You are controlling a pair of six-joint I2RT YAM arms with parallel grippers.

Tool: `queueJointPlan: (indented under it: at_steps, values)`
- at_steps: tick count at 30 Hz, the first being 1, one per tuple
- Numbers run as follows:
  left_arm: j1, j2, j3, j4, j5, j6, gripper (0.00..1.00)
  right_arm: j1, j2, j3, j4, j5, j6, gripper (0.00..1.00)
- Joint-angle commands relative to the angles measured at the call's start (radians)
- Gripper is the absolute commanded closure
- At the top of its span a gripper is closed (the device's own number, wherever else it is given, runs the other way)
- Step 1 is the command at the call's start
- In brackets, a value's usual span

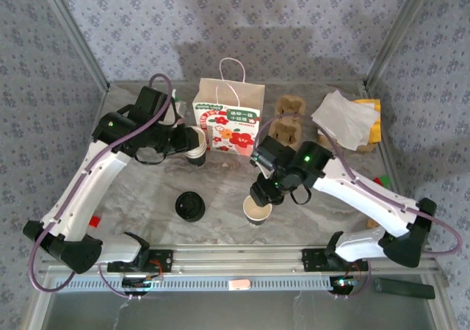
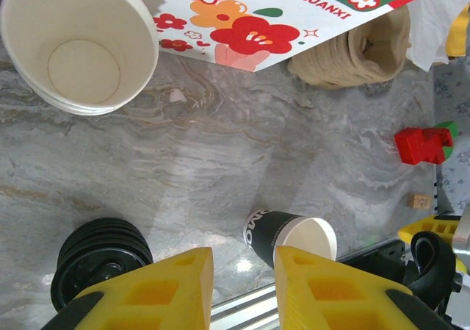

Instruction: Pack the takeout coffee

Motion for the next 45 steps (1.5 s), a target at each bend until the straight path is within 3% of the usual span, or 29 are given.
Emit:
queueJointPlan:
  at_steps: [1, 9, 45]
  values:
    - [-0.001, -0.038, 0.000, 0.004, -0.012, 0.034, 0.72, 0.037, 0.038, 0.044, -0.022, 0.037, 0.043, 0.25]
    - [0.004, -0.075, -0.027, 0.001, -0.014, 0.045, 0.72, 0.096, 0.130, 0.041, -0.012, 0.055, 0.031, 0.22]
    - [0.055, -0.077, 0.003, -0.033, -0.007, 0.077, 0.71, 0.102, 0.189, -0.110, 0.111, 0.074, 0.003, 0.09]
